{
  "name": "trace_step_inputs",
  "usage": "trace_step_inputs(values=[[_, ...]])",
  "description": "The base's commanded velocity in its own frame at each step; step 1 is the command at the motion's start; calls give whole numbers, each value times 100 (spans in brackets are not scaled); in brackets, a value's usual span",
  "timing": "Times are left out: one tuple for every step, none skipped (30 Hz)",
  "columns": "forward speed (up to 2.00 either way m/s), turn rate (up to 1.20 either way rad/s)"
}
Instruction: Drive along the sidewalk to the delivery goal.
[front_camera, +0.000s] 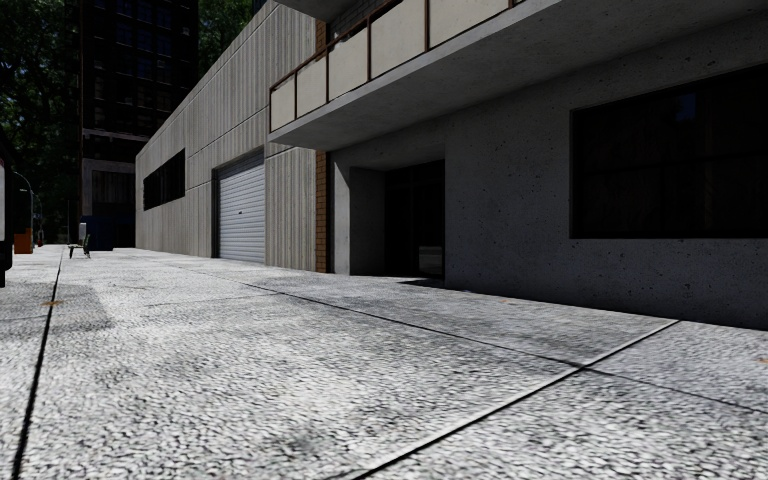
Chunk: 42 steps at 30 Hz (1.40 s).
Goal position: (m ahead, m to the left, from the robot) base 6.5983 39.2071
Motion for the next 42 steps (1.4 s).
trace_step_inputs(values=[[0, 0], [0, 0], [0, 0], [0, 0], [0, 0], [0, 0], [0, 0], [0, 0], [0, 0], [0, 0], [0, 0], [0, 0], [0, 0], [0, 0], [0, 0], [0, 0], [0, 0], [0, 0], [0, 0], [0, 0], [0, 0], [0, 0], [0, 0], [0, 0], [0, 0], [0, 0], [0, 0], [0, 0], [0, 0], [0, 0], [0, -7], [0, -57], [0, -81], [0, -120], [0, -120], [0, -120], [0, -120], [0, -120], [0, -120], [0, -120], [0, -120], [0, -120]])
